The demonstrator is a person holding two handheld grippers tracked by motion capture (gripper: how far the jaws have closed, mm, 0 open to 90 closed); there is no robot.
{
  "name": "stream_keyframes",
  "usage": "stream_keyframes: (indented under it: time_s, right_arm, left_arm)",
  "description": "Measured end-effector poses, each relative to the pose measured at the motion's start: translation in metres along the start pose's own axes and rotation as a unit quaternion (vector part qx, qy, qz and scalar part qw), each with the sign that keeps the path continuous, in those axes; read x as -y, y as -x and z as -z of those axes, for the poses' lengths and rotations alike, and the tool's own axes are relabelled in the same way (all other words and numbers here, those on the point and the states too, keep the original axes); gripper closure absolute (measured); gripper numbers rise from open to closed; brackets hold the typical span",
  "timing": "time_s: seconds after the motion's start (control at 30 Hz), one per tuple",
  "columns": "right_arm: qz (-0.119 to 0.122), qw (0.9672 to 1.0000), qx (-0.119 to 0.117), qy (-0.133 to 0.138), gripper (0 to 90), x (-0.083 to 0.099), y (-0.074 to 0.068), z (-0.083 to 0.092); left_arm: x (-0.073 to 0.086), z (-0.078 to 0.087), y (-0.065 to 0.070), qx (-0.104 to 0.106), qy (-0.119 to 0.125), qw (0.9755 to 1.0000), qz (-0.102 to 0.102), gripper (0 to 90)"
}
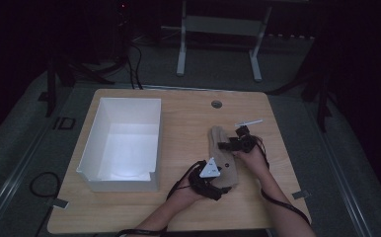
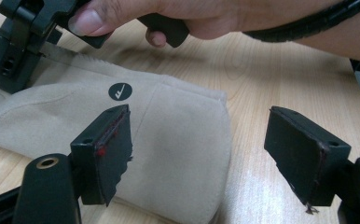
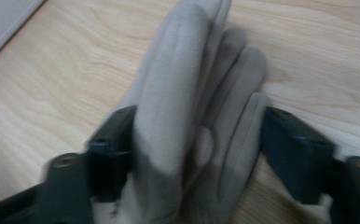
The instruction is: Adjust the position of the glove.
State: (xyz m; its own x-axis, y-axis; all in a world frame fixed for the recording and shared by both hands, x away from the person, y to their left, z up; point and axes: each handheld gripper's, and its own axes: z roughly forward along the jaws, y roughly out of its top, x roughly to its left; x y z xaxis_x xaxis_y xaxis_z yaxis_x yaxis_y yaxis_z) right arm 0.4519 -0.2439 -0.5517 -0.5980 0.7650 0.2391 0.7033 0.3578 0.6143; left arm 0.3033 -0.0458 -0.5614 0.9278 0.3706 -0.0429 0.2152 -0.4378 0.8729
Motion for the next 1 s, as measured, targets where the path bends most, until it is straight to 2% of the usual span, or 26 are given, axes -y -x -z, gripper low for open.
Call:
stream_keyframes:
  time_s: [0.07, 0.13, 0.2, 0.3, 0.4, 0.47, 0.5, 0.53, 0.63, 0.73, 0.8, 0.83, 0.87, 0.9, 0.93, 1.0]
  right_arm:
    - [0.013, 0.9998, -0.013, -0.006, 49.5, -0.001, -0.003, -0.001]
    - [0.020, 0.9992, -0.031, -0.015, 56.0, -0.001, -0.007, -0.003]
    - [0.035, 0.9990, -0.025, -0.015, 59.9, -0.002, -0.012, -0.003]
    - [0.044, 0.9988, -0.017, -0.013, 61.1, -0.002, -0.015, -0.003]
    - [0.040, 0.9990, -0.020, -0.006, 61.1, 0.000, -0.014, -0.003]
    - [0.037, 0.9991, -0.020, -0.004, 61.0, 0.001, -0.014, -0.003]
    - [0.036, 0.9992, -0.019, -0.004, 61.0, 0.001, -0.014, -0.003]
    - [0.039, 0.9991, -0.017, -0.003, 61.1, 0.001, -0.015, -0.003]
    - [0.041, 0.9990, -0.015, -0.004, 61.1, 0.001, -0.015, -0.003]
    - [0.042, 0.9990, -0.015, -0.004, 61.1, 0.001, -0.016, -0.003]
    - [0.042, 0.9990, -0.014, -0.003, 61.9, 0.001, -0.016, -0.003]
    - [0.043, 0.9990, -0.013, -0.002, 62.2, 0.001, -0.016, -0.003]
    - [0.043, 0.9990, -0.013, -0.002, 62.2, 0.001, -0.016, -0.003]
    - [0.041, 0.9991, -0.013, -0.001, 62.7, 0.002, -0.017, -0.003]
    - [0.037, 0.9992, -0.015, 0.000, 63.1, 0.002, -0.016, -0.002]
    - [0.032, 0.9993, -0.019, 0.005, 63.3, 0.003, -0.015, -0.002]
  left_arm:
    - [0.001, -0.001, -0.001, 0.003, -0.006, 1.0000, -0.004, 23.5]
    - [0.002, -0.002, 0.000, 0.003, -0.014, 0.9998, -0.014, 23.5]
    - [0.003, -0.004, 0.001, 0.000, -0.024, 0.9993, -0.028, 24.2]
    - [0.004, -0.005, 0.004, 0.001, -0.042, 0.9975, -0.056, 28.1]
    - [0.007, -0.005, 0.006, 0.002, -0.063, 0.9945, -0.084, 33.5]
    - [0.008, -0.006, 0.007, 0.004, -0.065, 0.9941, -0.087, 37.0]
    - [0.009, -0.008, 0.006, 0.001, -0.081, 0.9918, -0.099, 37.0]
    - [0.009, -0.009, 0.005, 0.002, -0.086, 0.9913, -0.100, 40.4]
    - [0.008, -0.010, 0.004, -0.003, -0.095, 0.9897, -0.107, 43.5]
    - [0.008, -0.011, 0.002, -0.006, -0.096, 0.9900, -0.104, 47.6]
    - [0.006, -0.011, 0.000, -0.021, -0.101, 0.9899, -0.097, 60.6]
    - [0.005, -0.011, -0.002, -0.023, -0.101, 0.9908, -0.088, 65.7]
    - [0.005, -0.011, -0.002, -0.023, -0.101, 0.9908, -0.088, 72.8]
    - [0.004, -0.010, -0.011, -0.007, -0.096, 0.9945, -0.040, 72.8]
    - [0.004, -0.010, -0.016, 0.007, -0.092, 0.9955, -0.018, 78.2]
    - [0.004, -0.009, -0.024, 0.027, -0.086, 0.9956, 0.024, 79.8]
